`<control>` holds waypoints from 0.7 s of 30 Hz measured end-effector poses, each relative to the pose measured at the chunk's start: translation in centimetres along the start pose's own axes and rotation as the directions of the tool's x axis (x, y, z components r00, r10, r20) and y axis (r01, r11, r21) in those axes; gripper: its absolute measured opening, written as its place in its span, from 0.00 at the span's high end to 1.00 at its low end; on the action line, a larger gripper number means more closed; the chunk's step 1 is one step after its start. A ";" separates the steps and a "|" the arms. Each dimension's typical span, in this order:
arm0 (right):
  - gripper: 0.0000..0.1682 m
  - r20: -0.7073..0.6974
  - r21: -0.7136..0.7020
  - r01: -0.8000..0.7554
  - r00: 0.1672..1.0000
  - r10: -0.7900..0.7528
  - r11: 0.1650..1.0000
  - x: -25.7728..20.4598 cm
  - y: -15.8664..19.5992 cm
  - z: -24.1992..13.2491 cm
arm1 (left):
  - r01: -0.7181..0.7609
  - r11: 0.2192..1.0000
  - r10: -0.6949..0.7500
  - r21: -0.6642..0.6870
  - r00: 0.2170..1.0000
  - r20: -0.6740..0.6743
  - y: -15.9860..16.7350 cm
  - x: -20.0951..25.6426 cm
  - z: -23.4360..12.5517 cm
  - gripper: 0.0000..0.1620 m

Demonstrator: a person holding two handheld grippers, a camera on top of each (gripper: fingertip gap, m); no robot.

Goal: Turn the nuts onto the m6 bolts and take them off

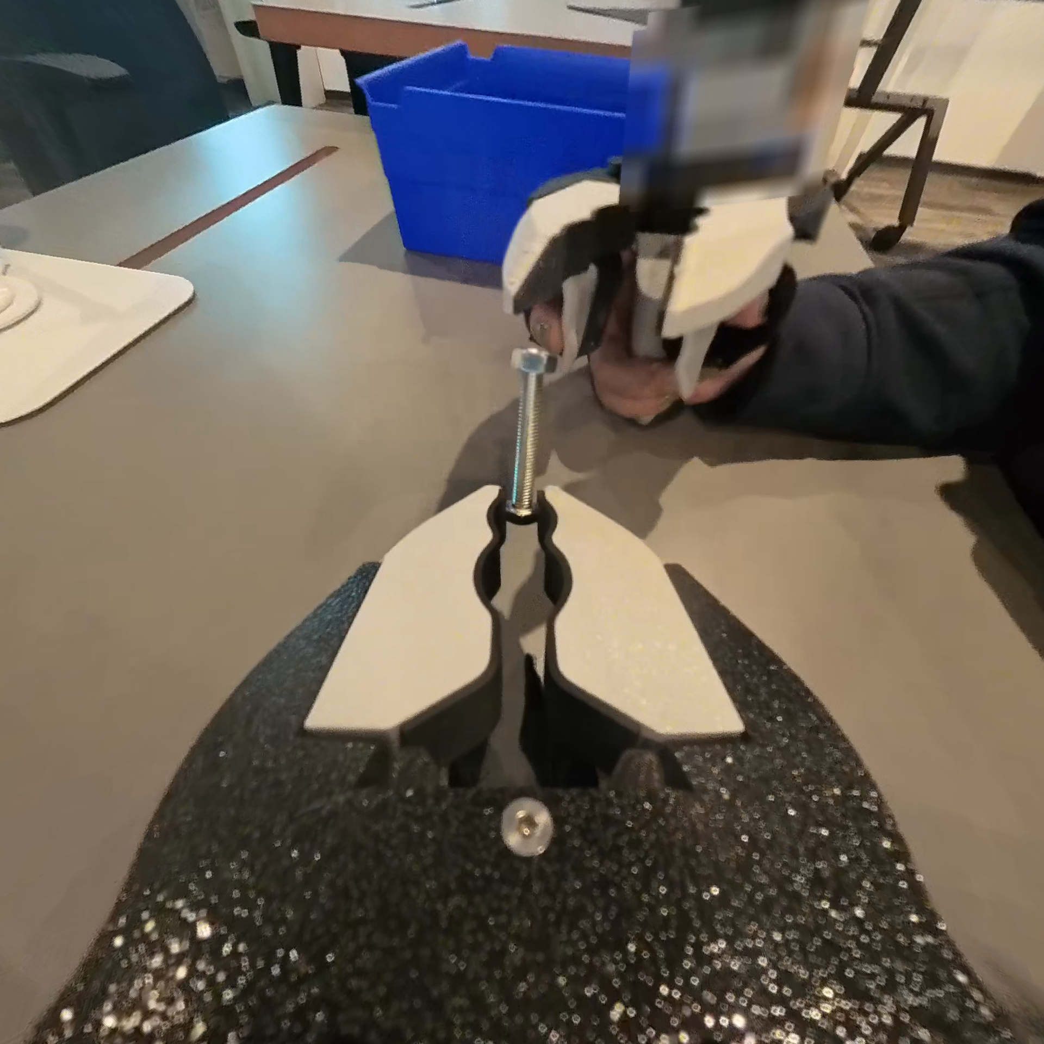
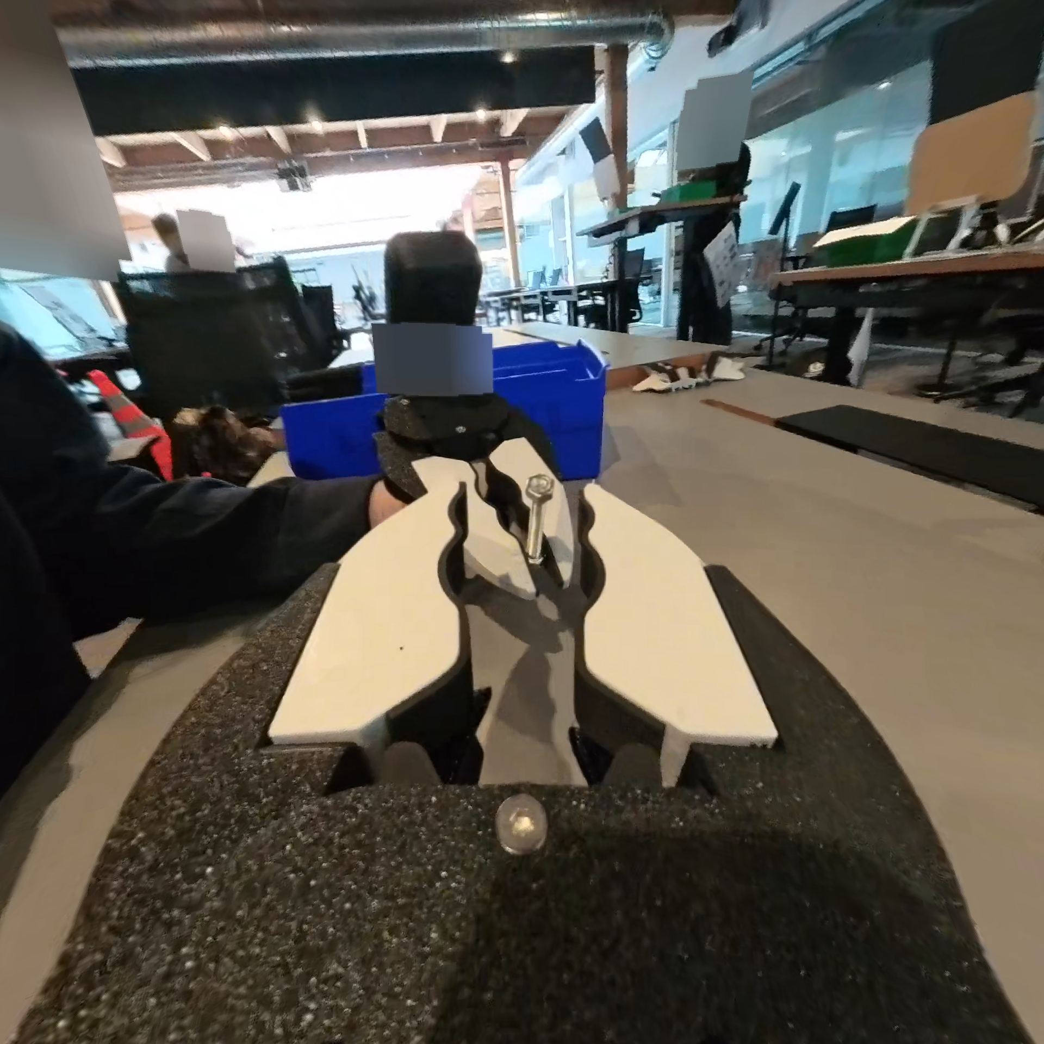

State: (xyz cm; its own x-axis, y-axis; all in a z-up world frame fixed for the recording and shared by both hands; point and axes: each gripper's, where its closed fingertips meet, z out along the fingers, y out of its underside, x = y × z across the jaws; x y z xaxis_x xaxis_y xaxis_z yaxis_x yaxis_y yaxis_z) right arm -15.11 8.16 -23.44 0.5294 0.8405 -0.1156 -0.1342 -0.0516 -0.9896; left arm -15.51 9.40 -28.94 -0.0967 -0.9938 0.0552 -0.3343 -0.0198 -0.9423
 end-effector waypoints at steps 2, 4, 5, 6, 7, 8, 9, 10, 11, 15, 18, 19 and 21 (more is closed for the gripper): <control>0.78 -0.039 -0.003 0.036 0.999 -0.036 0.999 0.2 0.2 0.3 | 0.009 1.000 -0.009 0.010 1.000 -0.003 -0.1 -0.1 -0.1 0.94; 0.78 -0.033 -0.017 0.038 0.999 -0.039 0.999 0.1 0.5 0.6 | 0.014 1.000 -0.014 0.011 1.000 -0.005 -0.1 -0.1 -0.1 0.94; 0.78 -0.024 -0.015 0.035 0.999 -0.035 0.999 0.0 0.5 0.6 | 0.014 1.000 -0.014 0.009 1.000 -0.006 -0.1 -0.1 -0.1 0.94; 0.79 -0.018 -0.007 0.032 0.999 -0.032 0.999 0.0 0.4 0.6 | 0.015 1.000 -0.015 0.007 1.000 -0.008 -0.1 0.0 -0.1 0.94; 0.79 -0.017 -0.001 0.029 0.999 -0.029 1.000 0.0 0.3 0.6 | 0.015 1.000 -0.015 0.004 1.000 -0.009 0.0 0.0 -0.1 0.94; 0.80 -0.018 0.003 0.029 0.999 -0.029 1.000 0.0 0.3 0.6 | 0.016 1.000 -0.016 0.003 1.000 -0.010 0.0 0.0 -0.1 0.94; 0.80 -0.016 0.007 0.030 0.999 -0.030 1.000 -0.1 0.2 0.6 | 0.017 1.000 -0.016 0.003 1.000 -0.009 0.0 0.0 -0.1 0.94; 0.81 -0.012 0.007 0.032 0.999 -0.032 0.999 -0.1 0.2 0.6 | 0.018 1.000 -0.018 0.004 1.000 -0.010 0.0 0.0 -0.1 0.94; 0.81 -0.010 0.008 0.032 0.999 -0.032 0.999 -0.2 0.2 0.7 | 0.019 1.000 -0.019 0.004 1.000 -0.011 0.0 0.0 -0.1 0.94; 0.81 -0.008 -0.001 0.033 0.999 -0.033 0.999 -0.3 0.4 0.9 | 0.020 1.000 -0.020 0.003 1.000 -0.013 0.0 0.0 -0.1 0.94; 0.82 -0.009 -0.002 0.031 0.999 -0.031 1.000 -0.3 0.4 0.9 | 0.020 1.000 -0.020 0.000 1.000 -0.013 0.0 0.0 -0.1 0.94; 0.82 -0.007 -0.003 0.031 0.999 -0.031 1.000 -0.3 0.4 0.9 | 0.020 1.000 -0.020 0.000 1.000 -0.013 0.0 0.0 -0.1 0.94; 0.85 0.017 -0.005 0.034 0.999 -0.034 0.999 -0.6 0.5 0.9 | 0.021 1.000 -0.021 -0.001 1.000 -0.014 0.0 0.0 -0.1 0.94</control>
State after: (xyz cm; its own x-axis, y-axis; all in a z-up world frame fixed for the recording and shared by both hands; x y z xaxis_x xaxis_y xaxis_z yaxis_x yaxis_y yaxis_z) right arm -16.29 8.09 -23.74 0.5189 0.8510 -0.0806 -0.1119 -0.0259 -0.9934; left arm -15.61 9.42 -28.95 -0.1023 -0.9915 0.0799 -0.3373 -0.0410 -0.9405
